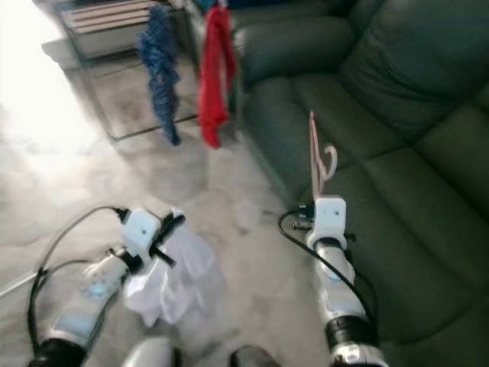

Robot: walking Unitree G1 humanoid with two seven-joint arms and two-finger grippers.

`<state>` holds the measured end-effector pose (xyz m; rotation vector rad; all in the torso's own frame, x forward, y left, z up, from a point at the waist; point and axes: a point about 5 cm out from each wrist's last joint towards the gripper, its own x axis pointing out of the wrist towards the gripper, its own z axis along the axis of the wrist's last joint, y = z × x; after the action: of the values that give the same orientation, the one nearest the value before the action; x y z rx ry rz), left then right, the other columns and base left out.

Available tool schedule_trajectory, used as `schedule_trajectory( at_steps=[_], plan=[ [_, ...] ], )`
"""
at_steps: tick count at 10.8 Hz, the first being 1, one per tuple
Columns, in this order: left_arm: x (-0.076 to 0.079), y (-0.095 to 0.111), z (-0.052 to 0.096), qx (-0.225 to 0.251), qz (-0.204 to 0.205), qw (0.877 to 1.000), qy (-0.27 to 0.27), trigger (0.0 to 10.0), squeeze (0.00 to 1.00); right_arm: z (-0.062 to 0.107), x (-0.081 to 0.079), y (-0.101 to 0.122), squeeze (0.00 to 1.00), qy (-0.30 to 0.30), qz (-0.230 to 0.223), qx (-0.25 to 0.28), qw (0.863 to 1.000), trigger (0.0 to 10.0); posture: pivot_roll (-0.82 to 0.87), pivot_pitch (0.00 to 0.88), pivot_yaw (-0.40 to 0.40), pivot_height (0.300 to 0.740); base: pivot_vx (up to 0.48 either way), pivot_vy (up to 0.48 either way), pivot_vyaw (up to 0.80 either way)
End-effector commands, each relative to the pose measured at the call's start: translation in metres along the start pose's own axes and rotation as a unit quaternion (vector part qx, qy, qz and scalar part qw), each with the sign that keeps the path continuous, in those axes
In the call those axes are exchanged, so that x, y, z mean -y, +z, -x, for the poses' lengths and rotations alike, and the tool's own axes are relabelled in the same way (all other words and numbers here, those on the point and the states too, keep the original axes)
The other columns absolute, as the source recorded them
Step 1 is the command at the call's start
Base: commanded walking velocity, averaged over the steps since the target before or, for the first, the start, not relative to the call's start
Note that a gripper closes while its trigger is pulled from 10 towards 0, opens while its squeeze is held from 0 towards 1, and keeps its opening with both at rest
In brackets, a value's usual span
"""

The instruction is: Hang hanger

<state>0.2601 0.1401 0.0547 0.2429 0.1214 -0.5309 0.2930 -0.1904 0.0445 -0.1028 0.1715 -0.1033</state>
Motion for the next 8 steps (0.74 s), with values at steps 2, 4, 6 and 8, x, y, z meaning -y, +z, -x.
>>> schedule_trajectory(
  at_steps=[2,4,6,8],
  plan=[
    [0.0024,0.0093,-0.0035,0.021,-0.006,1.0,-0.007,10.0,0.0,0.0014,0.0068,0.0006,0.0,-0.009,0.005,0.005,1.0,10.0,0.0,0.145,-0.06,0.74,0.326,0.0,-0.8],
    [0.0035,0.0084,-0.0038,0.018,-0.007,1.0,-0.008,10.0,0.0,0.0013,0.007,0.0013,0.0,-0.008,0.006,0.007,1.0,10.0,0.0,0.143,-0.063,0.74,0.302,0.0,-0.8],
    [0.0022,0.0078,-0.0038,0.016,-0.012,1.0,0.006,10.0,0.0,0.0018,0.0073,0.0012,0.0,-0.006,0.009,0.008,1.0,10.0,0.0,0.142,-0.066,0.74,0.0,0.0,-0.68],
    [-0.002,0.0053,-0.0041,0.006,-0.025,0.999,0.026,10.0,0.0,0.0016,0.006,0.002,0.0,0.0,0.009,0.013,1.0,10.0,0.0,0.142,-0.07,0.74,0.0,0.0,0.0]
  ],
)
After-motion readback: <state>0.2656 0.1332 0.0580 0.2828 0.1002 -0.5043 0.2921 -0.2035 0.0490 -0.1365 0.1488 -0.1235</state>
